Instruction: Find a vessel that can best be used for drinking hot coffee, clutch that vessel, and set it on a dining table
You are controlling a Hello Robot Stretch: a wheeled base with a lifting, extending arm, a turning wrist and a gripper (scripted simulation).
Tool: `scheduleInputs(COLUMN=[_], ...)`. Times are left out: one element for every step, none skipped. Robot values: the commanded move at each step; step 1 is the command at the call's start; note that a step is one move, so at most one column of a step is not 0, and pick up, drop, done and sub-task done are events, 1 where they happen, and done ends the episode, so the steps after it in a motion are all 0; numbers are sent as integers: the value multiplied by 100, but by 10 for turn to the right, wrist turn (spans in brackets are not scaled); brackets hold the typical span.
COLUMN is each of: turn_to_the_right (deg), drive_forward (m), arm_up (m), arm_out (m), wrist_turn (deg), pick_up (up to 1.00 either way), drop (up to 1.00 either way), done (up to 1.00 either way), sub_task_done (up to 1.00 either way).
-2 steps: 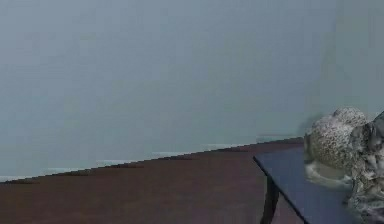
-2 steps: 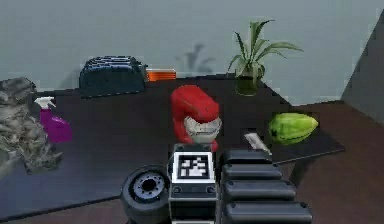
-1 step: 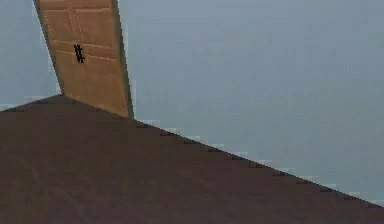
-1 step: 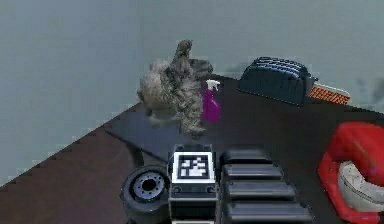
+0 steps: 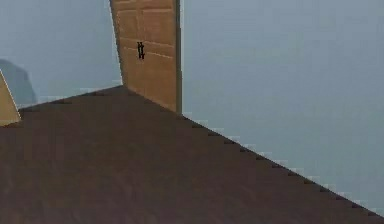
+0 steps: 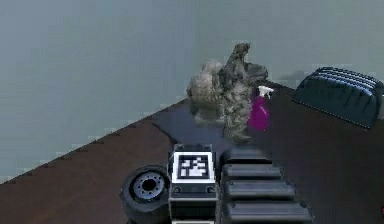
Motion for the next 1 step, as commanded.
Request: scheduleInputs(turn_to_the_right=[450], drive_forward=[0], arm_up=[0], arm_out=[0], wrist_turn=[0], pick_up=[0], drop=[0], done=[0], sub_task_done=[0])
